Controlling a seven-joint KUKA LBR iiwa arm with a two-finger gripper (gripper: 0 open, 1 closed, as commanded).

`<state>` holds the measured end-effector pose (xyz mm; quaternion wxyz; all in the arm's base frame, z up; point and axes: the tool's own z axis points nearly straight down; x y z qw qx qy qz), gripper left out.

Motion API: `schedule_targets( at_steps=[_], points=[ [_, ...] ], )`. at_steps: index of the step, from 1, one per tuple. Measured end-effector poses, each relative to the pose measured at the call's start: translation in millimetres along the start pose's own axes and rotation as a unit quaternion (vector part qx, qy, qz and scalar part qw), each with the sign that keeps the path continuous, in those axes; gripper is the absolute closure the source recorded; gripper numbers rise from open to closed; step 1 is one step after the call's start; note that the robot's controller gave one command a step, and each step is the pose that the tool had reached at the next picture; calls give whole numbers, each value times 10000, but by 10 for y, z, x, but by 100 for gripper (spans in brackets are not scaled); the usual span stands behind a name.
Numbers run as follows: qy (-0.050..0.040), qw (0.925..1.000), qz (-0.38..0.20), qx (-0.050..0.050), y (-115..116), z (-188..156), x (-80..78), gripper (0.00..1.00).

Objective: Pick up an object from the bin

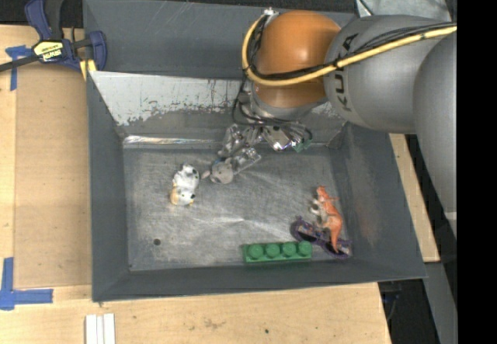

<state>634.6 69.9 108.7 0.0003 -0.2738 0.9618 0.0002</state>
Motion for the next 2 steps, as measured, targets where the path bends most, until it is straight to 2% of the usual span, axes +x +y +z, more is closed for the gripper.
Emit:
schedule_targets(
  at_steps=[1, 2],
  points=[
    [-37, 9999, 163, 14, -39, -395, -60, 100],
    [3, 10000, 14, -3, -3, -38, 4, 100]
  ],
)
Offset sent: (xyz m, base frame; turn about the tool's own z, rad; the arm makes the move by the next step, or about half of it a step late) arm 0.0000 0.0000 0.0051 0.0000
